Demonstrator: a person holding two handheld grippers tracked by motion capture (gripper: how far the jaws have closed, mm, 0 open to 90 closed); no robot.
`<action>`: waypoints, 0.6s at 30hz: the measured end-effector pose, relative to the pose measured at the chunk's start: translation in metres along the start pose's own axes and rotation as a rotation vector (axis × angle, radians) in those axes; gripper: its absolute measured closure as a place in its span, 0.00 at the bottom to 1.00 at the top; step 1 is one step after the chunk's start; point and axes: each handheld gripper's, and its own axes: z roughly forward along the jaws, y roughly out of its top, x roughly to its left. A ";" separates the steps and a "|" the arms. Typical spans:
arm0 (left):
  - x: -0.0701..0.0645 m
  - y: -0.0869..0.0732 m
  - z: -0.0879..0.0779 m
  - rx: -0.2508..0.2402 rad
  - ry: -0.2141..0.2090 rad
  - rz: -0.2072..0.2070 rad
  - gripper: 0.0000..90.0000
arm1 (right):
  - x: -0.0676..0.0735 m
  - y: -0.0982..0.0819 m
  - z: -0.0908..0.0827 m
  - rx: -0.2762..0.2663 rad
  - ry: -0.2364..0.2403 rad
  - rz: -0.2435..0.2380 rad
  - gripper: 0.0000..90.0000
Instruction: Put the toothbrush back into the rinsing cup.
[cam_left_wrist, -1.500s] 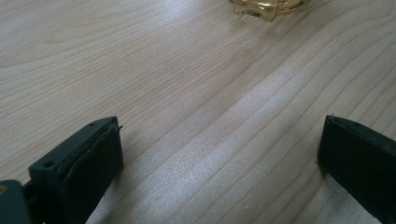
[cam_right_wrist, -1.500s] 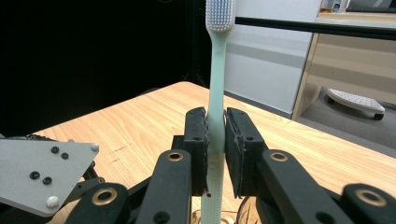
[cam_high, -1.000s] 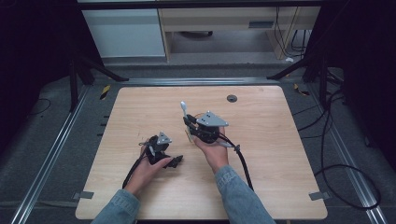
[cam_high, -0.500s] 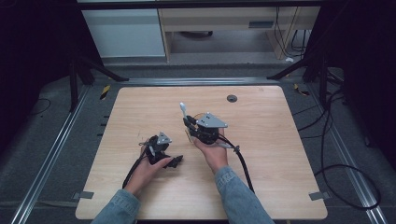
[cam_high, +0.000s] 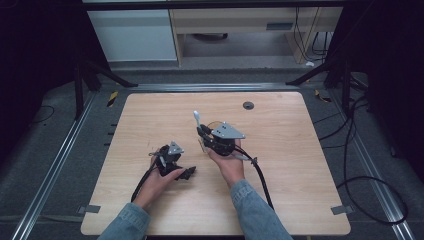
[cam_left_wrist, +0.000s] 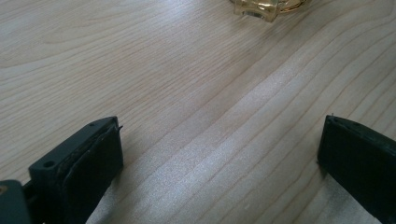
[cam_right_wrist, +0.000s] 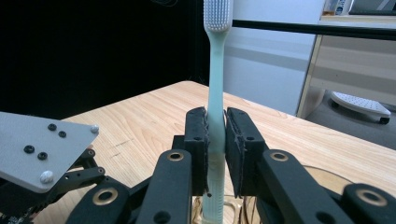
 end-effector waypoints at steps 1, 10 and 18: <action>0.000 0.000 0.000 0.000 0.000 0.000 0.00 | 0.000 -0.001 0.000 0.000 -0.001 0.004 0.88; 0.000 0.000 0.000 0.000 0.000 0.000 0.00 | 0.000 -0.004 0.000 -0.036 0.004 -0.003 0.88; 0.000 0.000 0.000 0.000 -0.001 0.001 0.00 | 0.001 -0.008 0.001 -0.059 0.003 -0.010 0.88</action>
